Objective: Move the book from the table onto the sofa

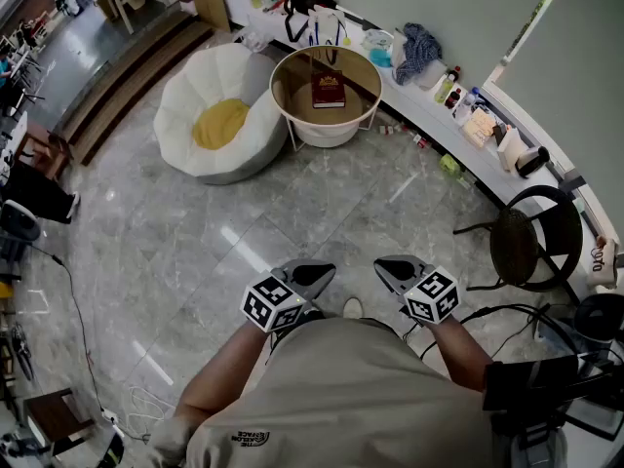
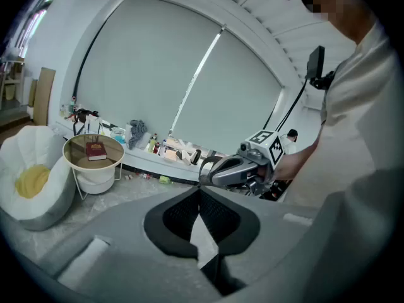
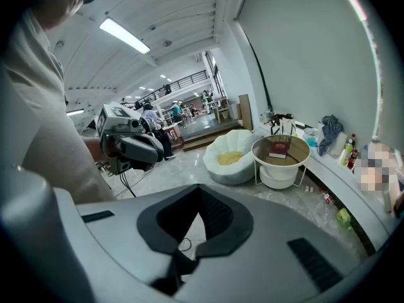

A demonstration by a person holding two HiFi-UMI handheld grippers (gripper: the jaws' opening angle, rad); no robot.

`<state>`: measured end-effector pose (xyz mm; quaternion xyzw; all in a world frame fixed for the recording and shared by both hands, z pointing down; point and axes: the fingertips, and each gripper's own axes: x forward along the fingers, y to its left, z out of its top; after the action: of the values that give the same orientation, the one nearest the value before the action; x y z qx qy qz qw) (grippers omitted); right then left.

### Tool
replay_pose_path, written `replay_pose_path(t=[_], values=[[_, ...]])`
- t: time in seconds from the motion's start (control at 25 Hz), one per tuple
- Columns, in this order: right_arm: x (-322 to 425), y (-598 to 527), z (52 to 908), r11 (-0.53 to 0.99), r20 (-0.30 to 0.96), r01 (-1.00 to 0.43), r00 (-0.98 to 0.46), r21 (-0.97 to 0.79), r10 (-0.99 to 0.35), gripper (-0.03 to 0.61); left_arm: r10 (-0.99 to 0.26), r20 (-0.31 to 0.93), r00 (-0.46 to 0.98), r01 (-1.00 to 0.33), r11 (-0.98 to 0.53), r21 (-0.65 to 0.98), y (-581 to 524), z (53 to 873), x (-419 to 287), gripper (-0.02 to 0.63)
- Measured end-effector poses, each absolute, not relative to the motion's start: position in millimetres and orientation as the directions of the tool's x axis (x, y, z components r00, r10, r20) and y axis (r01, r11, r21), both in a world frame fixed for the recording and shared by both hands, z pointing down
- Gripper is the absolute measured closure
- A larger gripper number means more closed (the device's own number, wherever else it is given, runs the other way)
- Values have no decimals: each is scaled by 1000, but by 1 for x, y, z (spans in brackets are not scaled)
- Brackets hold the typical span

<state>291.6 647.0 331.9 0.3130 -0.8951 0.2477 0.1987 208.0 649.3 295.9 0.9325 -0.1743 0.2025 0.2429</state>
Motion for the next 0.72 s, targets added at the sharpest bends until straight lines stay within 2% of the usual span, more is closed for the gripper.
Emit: replay_pose_path(t=[0.16, 0.32, 0.72], values=[[336, 649, 339, 697, 487, -644, -741, -316, -463, 566, -261, 487, 833, -444, -841, 309, 654, 302, 257, 606], [365, 654, 346, 692, 474, -638, -750, -337, -461, 566, -280, 499, 820, -478, -815, 327, 659, 304, 280, 606], [368, 625, 374, 698, 480, -576, -798, -425, -366, 566, -321, 541, 777, -538, -784, 309, 629, 310, 274, 606]])
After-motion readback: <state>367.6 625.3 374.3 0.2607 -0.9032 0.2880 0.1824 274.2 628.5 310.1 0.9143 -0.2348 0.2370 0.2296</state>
